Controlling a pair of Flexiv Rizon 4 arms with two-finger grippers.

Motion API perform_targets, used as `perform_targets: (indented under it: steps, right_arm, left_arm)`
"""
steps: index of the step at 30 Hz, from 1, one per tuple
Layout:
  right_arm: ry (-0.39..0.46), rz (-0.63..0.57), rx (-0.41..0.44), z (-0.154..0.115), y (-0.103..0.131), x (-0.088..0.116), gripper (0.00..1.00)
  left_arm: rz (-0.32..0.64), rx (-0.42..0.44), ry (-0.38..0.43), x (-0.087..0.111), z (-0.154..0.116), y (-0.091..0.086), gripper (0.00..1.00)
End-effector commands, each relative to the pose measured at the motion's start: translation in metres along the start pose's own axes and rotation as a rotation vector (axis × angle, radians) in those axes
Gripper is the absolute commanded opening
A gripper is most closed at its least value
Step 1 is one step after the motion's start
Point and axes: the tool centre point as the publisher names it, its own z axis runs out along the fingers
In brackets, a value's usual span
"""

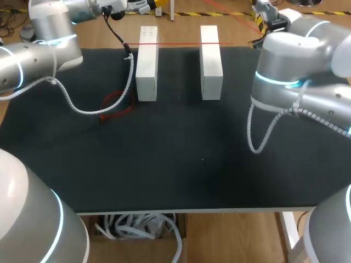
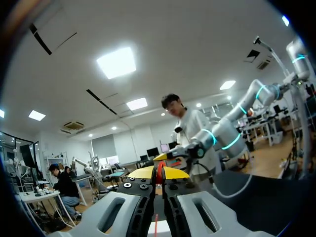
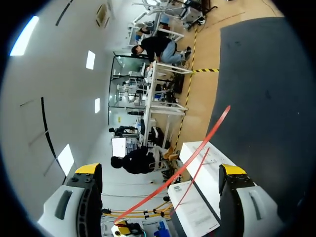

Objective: Grab the tape and strap the tape.

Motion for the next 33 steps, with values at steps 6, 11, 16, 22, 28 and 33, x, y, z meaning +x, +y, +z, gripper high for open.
perform_targets:
  steps: [6,11,16,22,28,33]
  right_arm:
    - [0.058,-0.002,-0.067,0.007,-0.001,-0.008,0.49]
    - [0.057,0.004,-0.079,0.009,0.001,-0.008,0.47]
    - [0.064,0.001,-0.079,0.009,0.002,-0.006,0.5]
    - [0.046,0.009,-0.095,0.01,0.008,-0.01,0.45]
    - [0.044,0.017,-0.108,0.01,0.013,-0.011,0.42]
    - [0.041,0.019,-0.115,0.01,0.014,-0.011,0.39]
  left_arm:
    - [0.002,0.004,0.001,0.0,0.0,0.002,0.0]
    - [0.002,0.004,0.001,0.0,0.0,0.002,0.0]
    - [0.002,0.004,0.001,0.0,0.0,0.002,0.0]
    - [0.002,0.004,0.001,0.0,0.0,0.002,0.0]
    - [0.002,0.004,0.001,0.0,0.0,0.002,0.0]
    - [0.002,0.004,0.001,0.0,0.0,0.002,0.0]
